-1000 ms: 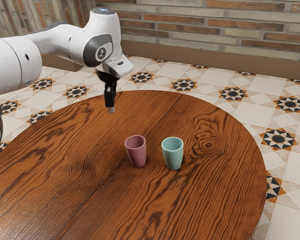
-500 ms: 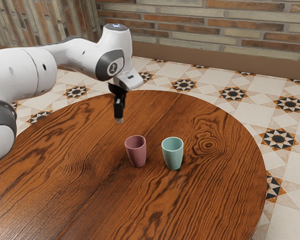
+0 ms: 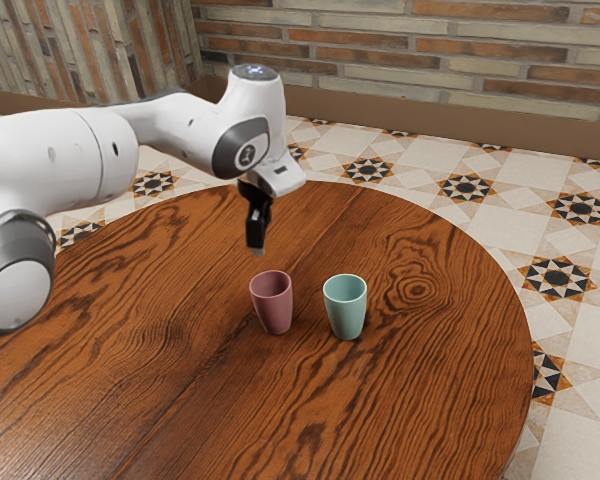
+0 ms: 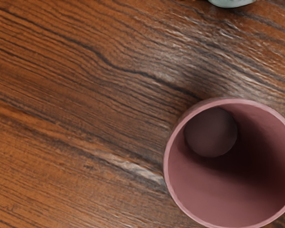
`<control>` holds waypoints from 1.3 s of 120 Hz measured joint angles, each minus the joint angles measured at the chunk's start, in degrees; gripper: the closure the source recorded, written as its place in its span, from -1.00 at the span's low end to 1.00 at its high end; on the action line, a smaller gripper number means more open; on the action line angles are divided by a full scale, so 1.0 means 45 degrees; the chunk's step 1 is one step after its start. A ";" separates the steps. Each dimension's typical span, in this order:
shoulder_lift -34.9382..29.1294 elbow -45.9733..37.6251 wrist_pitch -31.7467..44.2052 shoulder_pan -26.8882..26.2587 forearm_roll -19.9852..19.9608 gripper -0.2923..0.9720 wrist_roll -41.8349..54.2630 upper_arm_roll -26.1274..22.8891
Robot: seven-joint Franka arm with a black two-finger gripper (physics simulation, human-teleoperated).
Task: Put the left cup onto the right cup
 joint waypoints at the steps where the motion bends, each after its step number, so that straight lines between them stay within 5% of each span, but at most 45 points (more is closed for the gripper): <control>1: 0.0025 0.0020 0.0007 -0.0002 -0.0001 -0.54 0.0006 0.0000; 125: 0.1885 0.0669 0.0943 -0.0006 -0.0845 -0.54 0.0831 -0.0001; 156: 0.2047 0.0669 0.1202 0.0017 -0.0980 -0.21 0.0965 -0.0002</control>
